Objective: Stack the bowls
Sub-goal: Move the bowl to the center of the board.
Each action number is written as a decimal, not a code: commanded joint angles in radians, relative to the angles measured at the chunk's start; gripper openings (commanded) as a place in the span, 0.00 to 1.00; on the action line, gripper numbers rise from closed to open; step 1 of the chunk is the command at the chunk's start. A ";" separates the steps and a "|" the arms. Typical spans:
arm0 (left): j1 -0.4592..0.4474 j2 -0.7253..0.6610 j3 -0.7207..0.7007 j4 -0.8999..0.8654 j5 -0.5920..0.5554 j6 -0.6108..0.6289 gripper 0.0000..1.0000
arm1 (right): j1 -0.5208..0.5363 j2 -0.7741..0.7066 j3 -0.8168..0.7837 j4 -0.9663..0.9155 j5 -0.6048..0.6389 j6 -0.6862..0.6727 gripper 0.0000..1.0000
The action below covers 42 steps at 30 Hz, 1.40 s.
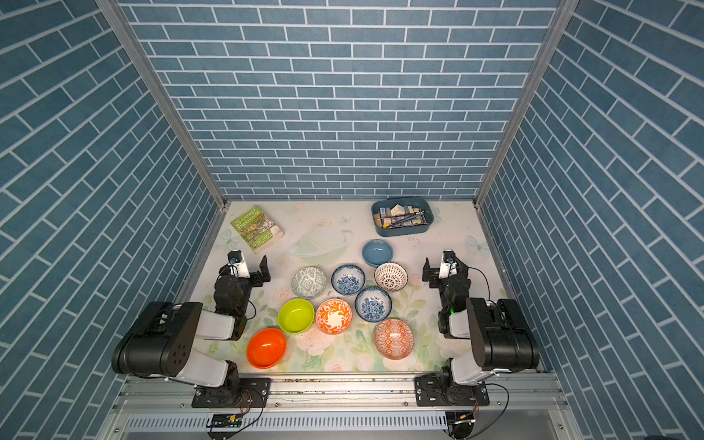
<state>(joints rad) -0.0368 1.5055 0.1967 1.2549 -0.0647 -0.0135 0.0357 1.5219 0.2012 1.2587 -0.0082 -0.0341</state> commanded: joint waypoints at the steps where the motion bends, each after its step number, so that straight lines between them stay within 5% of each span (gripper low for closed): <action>1: 0.006 0.007 0.013 0.026 0.008 0.009 1.00 | 0.006 0.009 0.014 0.031 -0.007 -0.023 1.00; 16: 0.006 0.008 0.014 0.025 0.009 0.008 1.00 | 0.006 0.011 0.015 0.030 -0.012 -0.023 1.00; 25: 0.006 -0.034 0.021 -0.025 -0.123 -0.047 1.00 | 0.011 0.005 -0.006 0.062 0.007 -0.023 1.00; 34: 0.006 -0.158 0.265 -0.611 -0.297 -0.185 1.00 | 0.025 -0.168 -0.074 0.045 0.096 -0.005 1.00; 38: 0.006 -0.187 0.414 -0.888 -0.441 -0.327 1.00 | 0.041 -0.330 -0.044 -0.123 0.120 0.023 1.00; 42: 0.006 -0.205 0.652 -1.286 -0.437 -0.379 1.00 | 0.043 -0.516 0.077 -0.449 0.126 0.234 1.00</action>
<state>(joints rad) -0.0349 1.3285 0.7219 0.3393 -0.4496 -0.3122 0.0738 1.1027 0.1764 1.0733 0.0902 0.0326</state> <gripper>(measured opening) 0.999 0.996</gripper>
